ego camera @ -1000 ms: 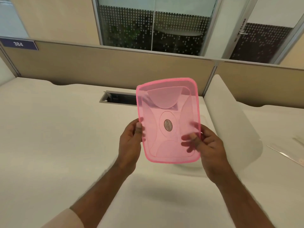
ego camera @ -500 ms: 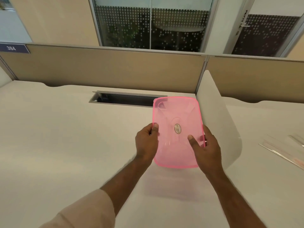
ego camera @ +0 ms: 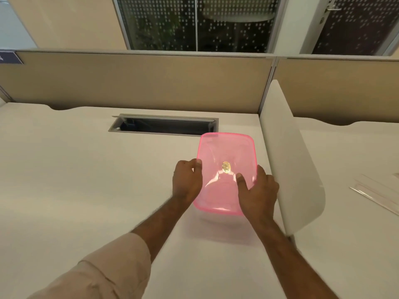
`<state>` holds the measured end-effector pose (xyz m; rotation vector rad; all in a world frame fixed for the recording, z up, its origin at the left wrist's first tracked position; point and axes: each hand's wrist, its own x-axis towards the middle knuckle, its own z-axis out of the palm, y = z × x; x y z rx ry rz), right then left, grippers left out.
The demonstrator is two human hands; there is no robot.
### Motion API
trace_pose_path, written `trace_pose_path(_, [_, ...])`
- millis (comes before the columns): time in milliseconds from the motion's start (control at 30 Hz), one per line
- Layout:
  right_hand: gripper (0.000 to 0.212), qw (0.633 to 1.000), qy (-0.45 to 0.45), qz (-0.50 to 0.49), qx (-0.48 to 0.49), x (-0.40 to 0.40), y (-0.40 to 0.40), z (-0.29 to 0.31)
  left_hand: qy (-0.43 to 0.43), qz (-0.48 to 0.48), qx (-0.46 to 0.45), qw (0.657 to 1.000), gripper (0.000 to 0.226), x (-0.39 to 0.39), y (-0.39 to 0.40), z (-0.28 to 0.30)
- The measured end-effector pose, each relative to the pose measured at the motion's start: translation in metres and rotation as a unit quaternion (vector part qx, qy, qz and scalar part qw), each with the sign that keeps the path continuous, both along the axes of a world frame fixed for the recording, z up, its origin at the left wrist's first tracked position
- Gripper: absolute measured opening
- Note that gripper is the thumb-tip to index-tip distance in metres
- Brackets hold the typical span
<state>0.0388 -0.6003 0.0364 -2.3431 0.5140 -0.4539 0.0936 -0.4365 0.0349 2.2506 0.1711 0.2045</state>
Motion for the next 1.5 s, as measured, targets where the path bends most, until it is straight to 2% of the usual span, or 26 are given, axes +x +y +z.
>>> trace_pose_path(167, [0.051, 0.999, 0.047, -0.005, -0.008, 0.007, 0.005, 0.0, 0.037, 0.012, 0.014, 0.999, 0.048, 0.01, 0.002, -0.002])
trace_pose_path(633, [0.031, 0.998, 0.059, 0.032, -0.014, 0.011, -0.001, -0.002, 0.103, -0.003, 0.022, 0.994, 0.042, 0.009, -0.006, -0.012])
trace_pose_path(833, [0.04, 0.999, 0.041, 0.011, -0.006, 0.011, -0.007, -0.002, 0.113, 0.002, -0.012, 0.994, 0.04, 0.006, -0.013, -0.01])
trace_pose_path(967, [0.038, 0.998, 0.042, 0.018, 0.03, 0.011, -0.008, -0.004, 0.127, 0.01, -0.015, 0.992, 0.041, 0.006, -0.016, -0.009])
trace_pose_path(1367, [0.033, 0.999, 0.035, 0.006, 0.017, 0.014, -0.006, -0.009, 0.135, -0.028, 0.038, 0.99, 0.045, 0.002, -0.017, -0.013])
trace_pose_path(1500, [0.041, 0.994, 0.046, -0.046, 0.083, 0.012, -0.008, -0.012, 0.138, -0.018, 0.026, 0.99, 0.048, 0.0, -0.015, -0.014])
